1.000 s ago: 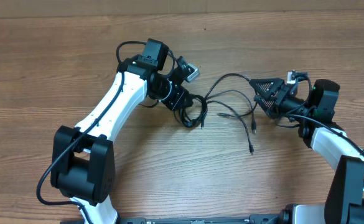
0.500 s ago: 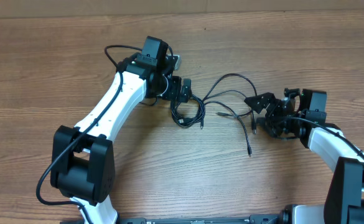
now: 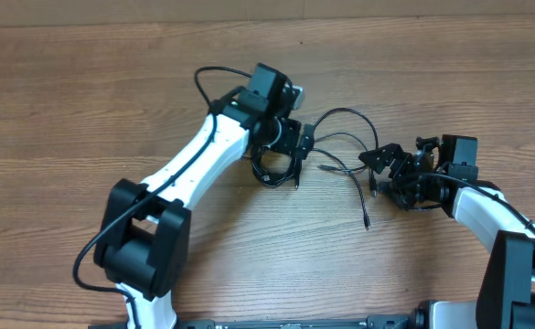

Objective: Untangle cables

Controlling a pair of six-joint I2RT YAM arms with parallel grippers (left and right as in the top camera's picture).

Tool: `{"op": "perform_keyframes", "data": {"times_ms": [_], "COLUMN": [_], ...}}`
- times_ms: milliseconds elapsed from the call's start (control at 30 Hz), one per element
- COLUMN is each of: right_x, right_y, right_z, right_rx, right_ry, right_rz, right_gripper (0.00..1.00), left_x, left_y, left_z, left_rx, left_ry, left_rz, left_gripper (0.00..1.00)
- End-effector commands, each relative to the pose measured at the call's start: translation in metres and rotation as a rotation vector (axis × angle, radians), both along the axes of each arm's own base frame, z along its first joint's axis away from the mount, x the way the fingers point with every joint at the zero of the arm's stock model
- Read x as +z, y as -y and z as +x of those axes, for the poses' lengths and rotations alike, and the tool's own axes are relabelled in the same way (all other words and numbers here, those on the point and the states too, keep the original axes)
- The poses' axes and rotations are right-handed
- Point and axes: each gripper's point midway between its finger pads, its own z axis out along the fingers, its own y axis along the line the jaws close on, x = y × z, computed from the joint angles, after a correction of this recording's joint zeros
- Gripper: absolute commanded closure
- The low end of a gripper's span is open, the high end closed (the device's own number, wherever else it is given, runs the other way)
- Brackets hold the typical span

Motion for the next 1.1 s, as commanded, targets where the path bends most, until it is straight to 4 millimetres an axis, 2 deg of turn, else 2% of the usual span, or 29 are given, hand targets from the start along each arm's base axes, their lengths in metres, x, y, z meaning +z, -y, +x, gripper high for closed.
{"op": "perform_keyframes", "data": {"times_ms": [0, 267, 500, 733, 900, 1067], "right_x": [0.001, -0.006, -0.006, -0.006, -0.006, -0.006], "right_y": [0.011, 0.024, 0.024, 0.024, 0.024, 0.024], "right_z": [0.007, 0.009, 0.009, 0.009, 0.009, 0.009], "right_rx": [-0.026, -0.068, -0.068, -0.068, -0.068, -0.068], "right_ry": [0.026, 0.014, 0.013, 0.014, 0.013, 0.013], "right_rz": [-0.081, -0.159, -0.159, -0.159, -0.159, -0.159], "right_gripper": [0.0, 0.0, 0.0, 0.0, 0.0, 0.0], "left_x": [-0.022, -0.043, -0.043, -0.037, -0.032, -0.032], "left_y": [-0.005, -0.006, -0.012, -0.036, -0.034, -0.032], "left_z": [0.0, -0.005, -0.001, 0.015, 0.013, 0.011], "left_rx": [-0.005, -0.01, 0.005, 0.067, 0.051, 0.046], "left_ry": [-0.024, -0.079, -0.077, -0.079, -0.111, -0.118], "left_rz": [0.046, 0.063, 0.067, 0.04, -0.035, -0.035], "left_gripper": [0.0, 0.0, 0.07, 0.16, 0.21, 0.25]}}
